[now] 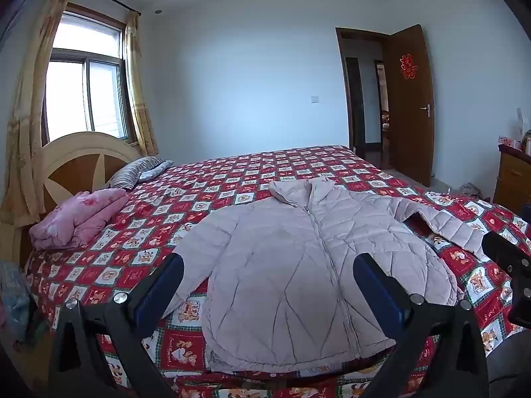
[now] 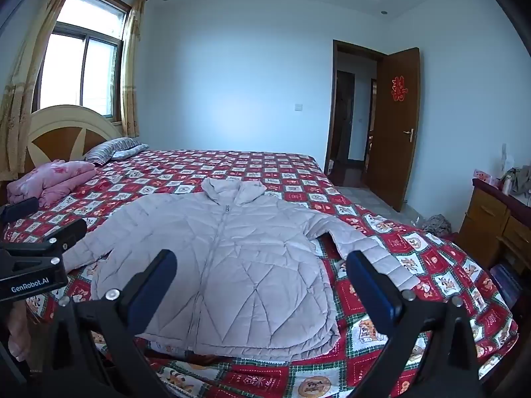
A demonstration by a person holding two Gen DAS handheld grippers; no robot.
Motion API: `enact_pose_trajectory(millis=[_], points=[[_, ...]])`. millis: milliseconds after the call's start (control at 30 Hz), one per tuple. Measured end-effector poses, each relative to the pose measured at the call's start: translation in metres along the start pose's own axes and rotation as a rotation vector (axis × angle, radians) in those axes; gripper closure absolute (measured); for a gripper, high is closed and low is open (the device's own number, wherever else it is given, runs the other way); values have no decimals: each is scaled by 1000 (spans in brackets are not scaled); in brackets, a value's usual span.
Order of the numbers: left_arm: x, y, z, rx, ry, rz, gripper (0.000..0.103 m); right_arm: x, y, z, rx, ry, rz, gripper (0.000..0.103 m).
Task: Fold large clothes
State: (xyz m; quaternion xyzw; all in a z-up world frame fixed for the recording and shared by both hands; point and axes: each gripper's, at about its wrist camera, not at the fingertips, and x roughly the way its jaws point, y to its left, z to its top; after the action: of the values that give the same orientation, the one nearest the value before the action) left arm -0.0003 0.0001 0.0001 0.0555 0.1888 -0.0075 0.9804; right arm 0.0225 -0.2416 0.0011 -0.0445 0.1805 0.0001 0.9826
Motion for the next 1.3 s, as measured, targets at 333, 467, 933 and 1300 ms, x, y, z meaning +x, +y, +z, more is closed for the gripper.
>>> enact_pose_trajectory(millis=[333,467,933,1300], points=[[4,2,3,-3,3,30,1,3,-1,-2,14,27,10,0],[1,7,5,-19,-12,38,1,4,-2,-2,22,35,16,0],[1,14,5,-37,-28,54,1,8,-1,-9,21,45,24,0],[0,18,7,-49,-37,66,1,9,1,-8,22,52,36,0]])
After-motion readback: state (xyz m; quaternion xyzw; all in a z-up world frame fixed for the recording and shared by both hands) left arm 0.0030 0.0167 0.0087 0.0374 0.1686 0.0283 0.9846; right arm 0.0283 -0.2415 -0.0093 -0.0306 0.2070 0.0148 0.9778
